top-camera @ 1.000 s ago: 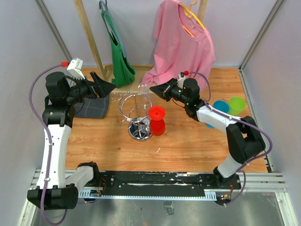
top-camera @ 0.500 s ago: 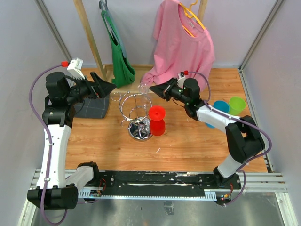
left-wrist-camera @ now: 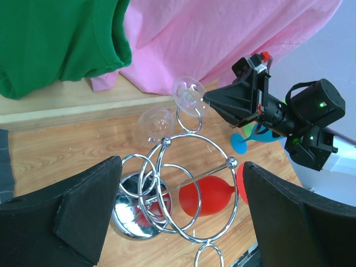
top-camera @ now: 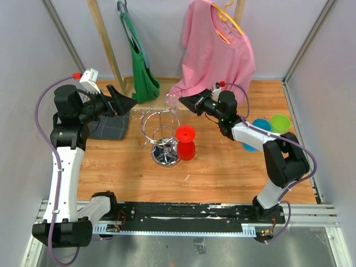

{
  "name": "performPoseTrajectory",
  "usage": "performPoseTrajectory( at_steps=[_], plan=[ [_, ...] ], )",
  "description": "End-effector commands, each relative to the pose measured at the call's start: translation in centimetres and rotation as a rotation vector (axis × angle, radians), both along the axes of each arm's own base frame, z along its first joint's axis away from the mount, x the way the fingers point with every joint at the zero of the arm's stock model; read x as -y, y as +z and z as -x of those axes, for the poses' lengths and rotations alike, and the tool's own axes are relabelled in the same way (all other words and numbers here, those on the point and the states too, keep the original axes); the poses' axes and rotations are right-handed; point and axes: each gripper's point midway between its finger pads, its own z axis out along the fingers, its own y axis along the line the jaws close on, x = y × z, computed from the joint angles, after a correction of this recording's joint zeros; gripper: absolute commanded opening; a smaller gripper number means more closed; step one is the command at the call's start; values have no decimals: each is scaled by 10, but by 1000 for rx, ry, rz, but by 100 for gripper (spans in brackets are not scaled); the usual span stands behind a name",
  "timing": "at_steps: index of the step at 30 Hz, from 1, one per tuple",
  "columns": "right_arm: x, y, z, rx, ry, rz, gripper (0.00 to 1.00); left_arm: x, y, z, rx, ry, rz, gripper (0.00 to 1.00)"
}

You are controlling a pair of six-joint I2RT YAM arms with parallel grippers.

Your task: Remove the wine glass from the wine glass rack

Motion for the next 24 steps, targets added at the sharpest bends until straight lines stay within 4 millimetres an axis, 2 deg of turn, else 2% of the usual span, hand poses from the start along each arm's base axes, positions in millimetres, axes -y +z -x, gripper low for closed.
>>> performPoseTrajectory(
  at_steps=[1,13,20,24],
  plan=[
    [6,46,-14,116,-26,-86,1,1,12,-2,38,-18,4,95],
    [26,65,-24,159,-70,-115,1,3,9,-8,26,-28,19,94],
    [47,74,-28,183,-108,-97,1,4,10,-12,25,-36,29,94],
    [60,86,-28,207,-128,-101,1,7,12,-13,23,-52,47,94]
  ],
)
